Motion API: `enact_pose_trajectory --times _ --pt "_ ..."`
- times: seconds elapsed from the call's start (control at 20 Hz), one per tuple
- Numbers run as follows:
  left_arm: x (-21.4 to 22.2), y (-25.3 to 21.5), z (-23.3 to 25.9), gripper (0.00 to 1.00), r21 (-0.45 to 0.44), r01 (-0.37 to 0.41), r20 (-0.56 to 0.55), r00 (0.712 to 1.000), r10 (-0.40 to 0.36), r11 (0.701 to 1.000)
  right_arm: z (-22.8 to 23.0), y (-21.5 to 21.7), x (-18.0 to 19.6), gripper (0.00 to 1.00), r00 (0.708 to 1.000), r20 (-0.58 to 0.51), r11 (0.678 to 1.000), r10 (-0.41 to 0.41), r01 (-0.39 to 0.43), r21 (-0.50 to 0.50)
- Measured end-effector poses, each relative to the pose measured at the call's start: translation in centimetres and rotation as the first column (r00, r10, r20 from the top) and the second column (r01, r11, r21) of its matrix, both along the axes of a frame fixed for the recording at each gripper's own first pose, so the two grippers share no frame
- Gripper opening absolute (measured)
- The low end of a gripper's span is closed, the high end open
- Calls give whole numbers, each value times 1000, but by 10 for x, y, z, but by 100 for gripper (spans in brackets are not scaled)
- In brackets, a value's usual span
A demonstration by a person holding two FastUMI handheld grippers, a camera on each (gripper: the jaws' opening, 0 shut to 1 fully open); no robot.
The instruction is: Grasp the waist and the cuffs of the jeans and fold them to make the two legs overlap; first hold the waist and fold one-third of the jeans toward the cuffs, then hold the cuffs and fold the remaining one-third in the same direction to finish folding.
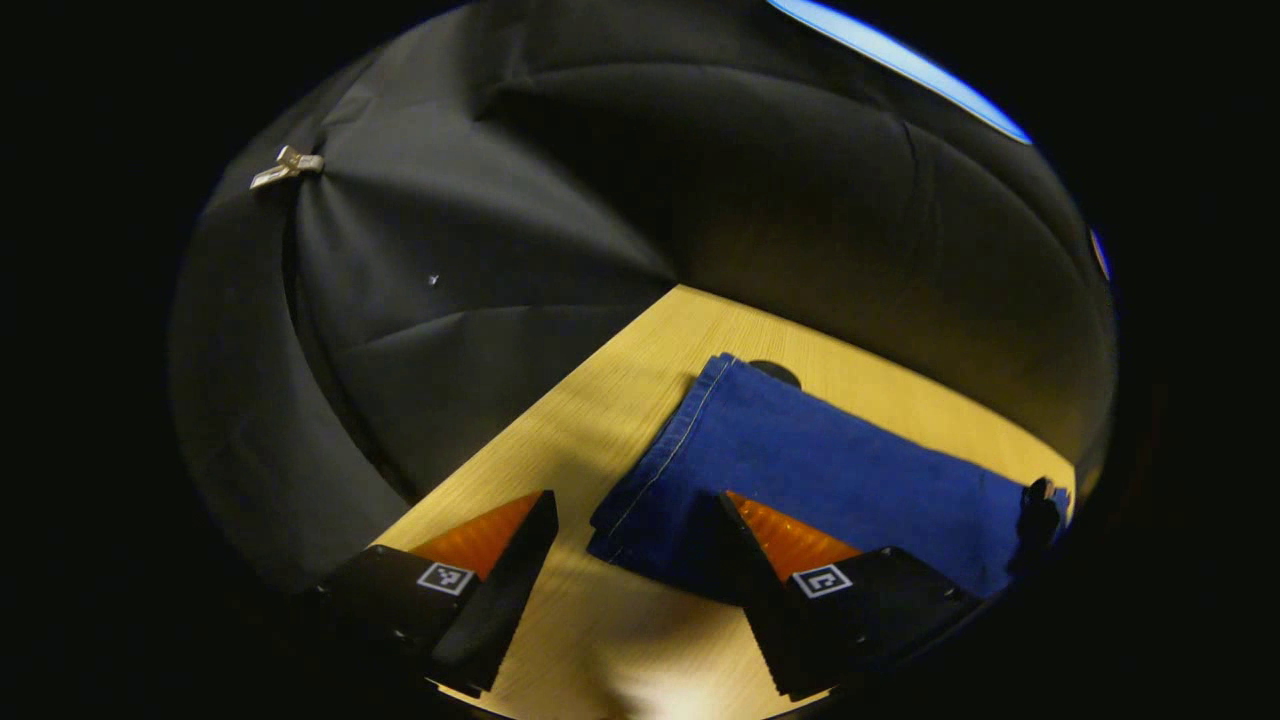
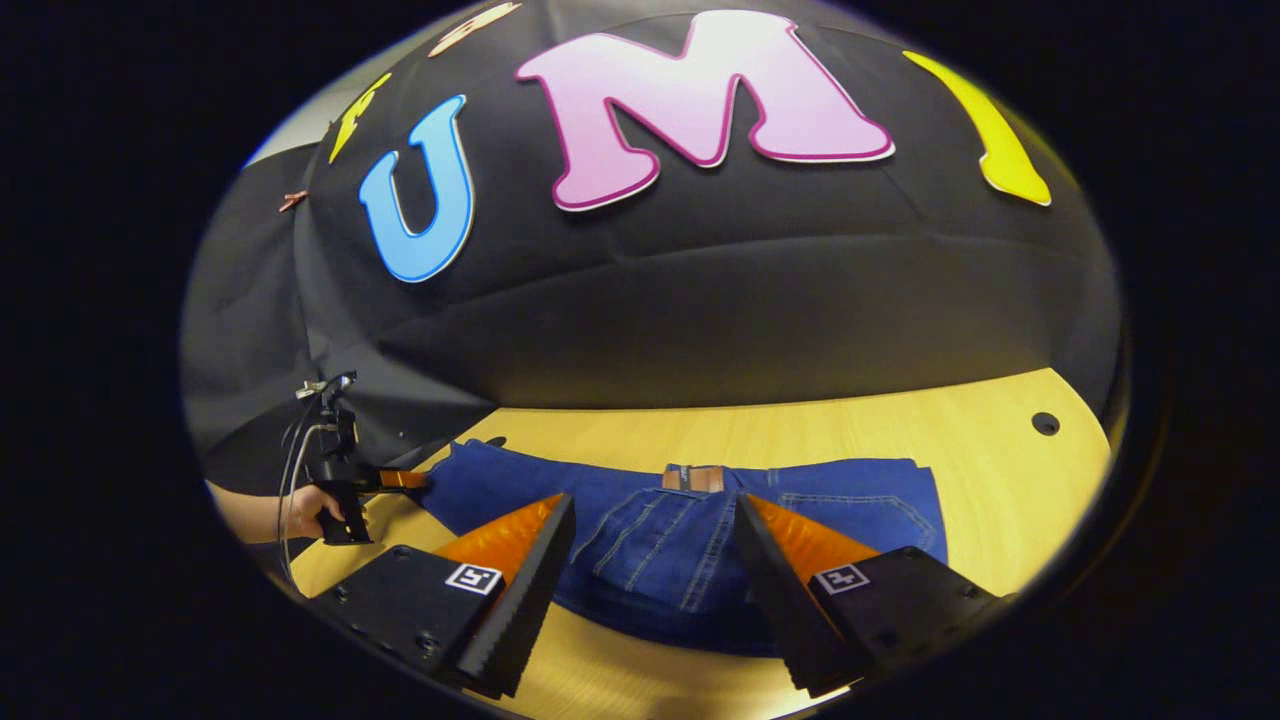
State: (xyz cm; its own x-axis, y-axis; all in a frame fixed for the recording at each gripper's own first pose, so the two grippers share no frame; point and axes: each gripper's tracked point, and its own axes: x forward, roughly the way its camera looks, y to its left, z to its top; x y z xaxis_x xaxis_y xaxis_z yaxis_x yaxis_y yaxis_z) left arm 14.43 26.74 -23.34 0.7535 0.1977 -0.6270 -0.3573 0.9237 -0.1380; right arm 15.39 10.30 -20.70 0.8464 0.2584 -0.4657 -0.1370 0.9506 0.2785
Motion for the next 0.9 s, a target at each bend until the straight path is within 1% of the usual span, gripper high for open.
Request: enact_pose_trajectory --times 0.15,0.25,0.35,0.4,0.5,0.55,0.6,0.65,0.75,0.8,0.9 --pt "-1 -6 -5 99 35 37 -28 999 -36 999 14 -9 -8 97 999 -19 998 -26 27 50" --pt "1 -11 -5 95 21 64 -27 998 -64 998 18 -18 -12 97 999 -9 997 -52 52 52" --pt "3 -21 -6 76 6 80 -35 996 -79 997 12 -23 -20 96 997 -34 997 -64 66 42" --pt "7 -29 -8 63 -29 92 -17 996 -93 995 8 -24 -26 96 996 -67 997 -62 66 51" --pt "9 -36 -8 35 -64 81 -7 997 -82 995 7 -26 -29 97 993 -89 993 -74 81 80" --pt "10 -38 -7 32 -69 83 -3 997 -83 994 6 -29 -29 97 993 -85 993 -86 92 75" --pt "11 -40 -7 25 -71 85 -2 996 -85 994 5 -35 -30 97 992 -81 993 -96 100 55" --pt "11 -41 -4 23 -70 95 -2 995 -95 993 3 -42 -34 97 992 -79 994 -103 106 32" --pt "11 -45 -3 16 -72 112 12 994 -112 991 3 -53 -37 96 991 -70 993 -117 117 -1" --pt "12 -47 -1 11 -91 108 21 994 -106 990 5 -60 -38 97 990 -66 992 -127 126 -15" --pt "14 -53 0 7 -168 69 46 997 -62 983 7 -75 -42 97 988 -56 989 -145 143 -42"
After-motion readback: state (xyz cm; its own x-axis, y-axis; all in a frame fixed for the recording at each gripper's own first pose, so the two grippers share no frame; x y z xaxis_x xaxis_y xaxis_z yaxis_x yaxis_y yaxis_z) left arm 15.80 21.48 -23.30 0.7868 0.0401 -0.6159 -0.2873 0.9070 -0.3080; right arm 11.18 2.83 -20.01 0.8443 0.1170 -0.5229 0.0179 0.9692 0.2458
